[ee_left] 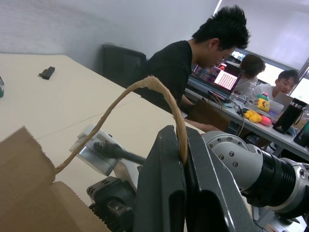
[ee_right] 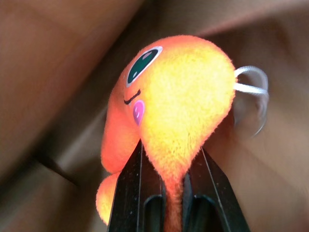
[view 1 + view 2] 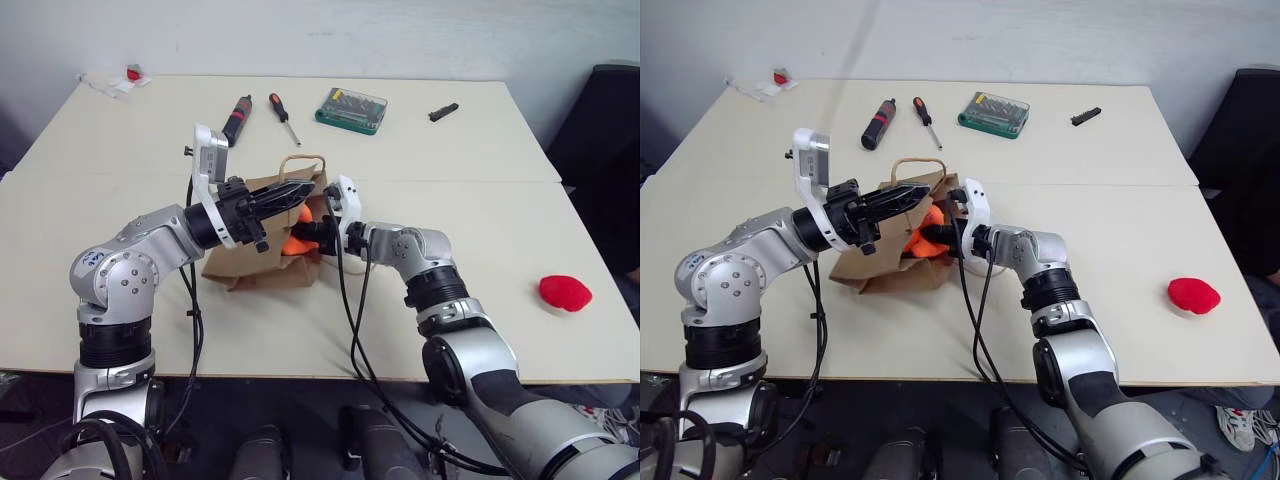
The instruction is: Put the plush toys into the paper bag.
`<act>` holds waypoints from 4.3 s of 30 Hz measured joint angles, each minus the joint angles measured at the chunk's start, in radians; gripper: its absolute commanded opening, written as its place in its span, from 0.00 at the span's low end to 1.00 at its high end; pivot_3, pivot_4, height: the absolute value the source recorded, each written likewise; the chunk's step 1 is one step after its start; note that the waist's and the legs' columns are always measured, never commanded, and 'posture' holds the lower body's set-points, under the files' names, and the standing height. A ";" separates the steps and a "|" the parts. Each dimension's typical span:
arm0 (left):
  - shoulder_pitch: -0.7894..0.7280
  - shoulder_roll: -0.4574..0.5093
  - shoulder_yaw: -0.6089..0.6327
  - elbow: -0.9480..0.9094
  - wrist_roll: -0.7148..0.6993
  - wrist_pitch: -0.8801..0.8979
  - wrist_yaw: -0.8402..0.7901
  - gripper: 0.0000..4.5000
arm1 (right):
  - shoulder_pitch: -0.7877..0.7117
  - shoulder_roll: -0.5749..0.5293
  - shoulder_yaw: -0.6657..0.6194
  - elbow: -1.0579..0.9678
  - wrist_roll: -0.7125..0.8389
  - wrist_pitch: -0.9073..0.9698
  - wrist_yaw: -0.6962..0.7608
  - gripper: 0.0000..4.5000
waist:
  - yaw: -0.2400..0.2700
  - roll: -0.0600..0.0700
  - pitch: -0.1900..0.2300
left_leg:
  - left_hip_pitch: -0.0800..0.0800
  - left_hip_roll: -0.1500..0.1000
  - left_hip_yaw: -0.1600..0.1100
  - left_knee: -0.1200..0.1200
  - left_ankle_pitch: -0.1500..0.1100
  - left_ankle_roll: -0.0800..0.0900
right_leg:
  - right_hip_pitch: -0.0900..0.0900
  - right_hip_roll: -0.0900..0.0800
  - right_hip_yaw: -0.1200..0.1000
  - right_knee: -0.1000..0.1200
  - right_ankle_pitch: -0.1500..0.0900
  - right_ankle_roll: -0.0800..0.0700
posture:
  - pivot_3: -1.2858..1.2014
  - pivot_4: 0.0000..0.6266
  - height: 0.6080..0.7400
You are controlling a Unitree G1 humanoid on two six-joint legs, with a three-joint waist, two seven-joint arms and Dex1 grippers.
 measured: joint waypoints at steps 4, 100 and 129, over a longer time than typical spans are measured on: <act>-0.002 -0.006 0.001 0.004 0.005 -0.018 0.010 0.00 | 0.002 0.021 0.028 -0.002 -0.039 -0.035 -0.022 0.00 | -0.004 0.000 0.000 | 0.000 0.000 0.000 0.000 0.000 0.000 | 0.000 0.000 0.000 0.000 0.000 0.000 | 0.52 0.24 1.00; -0.050 0.006 -0.050 0.117 0.066 -0.101 -0.141 0.00 | 0.151 0.022 0.490 -0.298 -0.235 -0.270 0.223 0.01 | 0.004 -0.001 0.001 | -0.001 0.001 0.000 -0.002 0.002 -0.002 | -0.002 0.001 0.000 0.000 0.001 -0.003 | 0.52 0.24 1.00; 0.008 0.075 0.183 0.115 -0.072 0.021 0.000 0.00 | 0.689 -0.459 -0.197 -1.285 0.155 0.284 0.085 1.00 | 0.040 0.000 0.001 | -0.001 0.000 -0.003 -0.002 0.000 -0.001 | 0.000 -0.001 -0.002 -0.003 0.001 -0.003 | 0.52 0.24 1.00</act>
